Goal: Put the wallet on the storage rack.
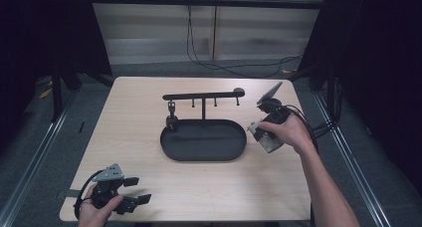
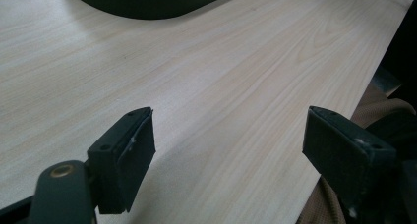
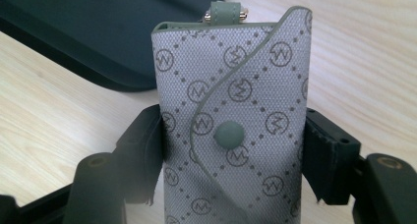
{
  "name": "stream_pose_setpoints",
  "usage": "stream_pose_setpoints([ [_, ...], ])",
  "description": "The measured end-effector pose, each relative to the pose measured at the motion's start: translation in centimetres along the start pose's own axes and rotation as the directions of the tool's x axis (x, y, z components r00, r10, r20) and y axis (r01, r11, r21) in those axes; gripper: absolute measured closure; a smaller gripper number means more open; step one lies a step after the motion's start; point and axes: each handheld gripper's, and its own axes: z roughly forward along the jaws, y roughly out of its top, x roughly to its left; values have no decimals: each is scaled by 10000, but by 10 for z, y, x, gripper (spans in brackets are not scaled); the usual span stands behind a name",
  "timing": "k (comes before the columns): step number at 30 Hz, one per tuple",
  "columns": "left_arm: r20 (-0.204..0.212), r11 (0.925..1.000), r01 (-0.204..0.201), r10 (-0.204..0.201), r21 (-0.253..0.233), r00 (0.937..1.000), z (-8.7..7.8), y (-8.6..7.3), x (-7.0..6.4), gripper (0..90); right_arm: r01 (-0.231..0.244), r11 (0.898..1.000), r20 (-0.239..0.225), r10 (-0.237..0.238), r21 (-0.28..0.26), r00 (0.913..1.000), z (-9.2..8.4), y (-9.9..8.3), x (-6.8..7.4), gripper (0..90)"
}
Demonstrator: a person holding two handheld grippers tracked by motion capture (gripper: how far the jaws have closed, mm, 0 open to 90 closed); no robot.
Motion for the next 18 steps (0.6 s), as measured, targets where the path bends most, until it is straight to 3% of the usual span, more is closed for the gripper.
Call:
stream_pose_setpoints([
  [7, -17, 10000, -10, 10, 1, 10000, -1, 0, 0, 199, -230, 9990, -561, 208, -380, 9982, -4, 14, 12, 333],
  [18, -76, 9999, -152, 152, 10, 9999, -1, 0, -2, 199, -1004, 9908, -1388, 872, -909, 9865, 13, 24, 16, 334],
])
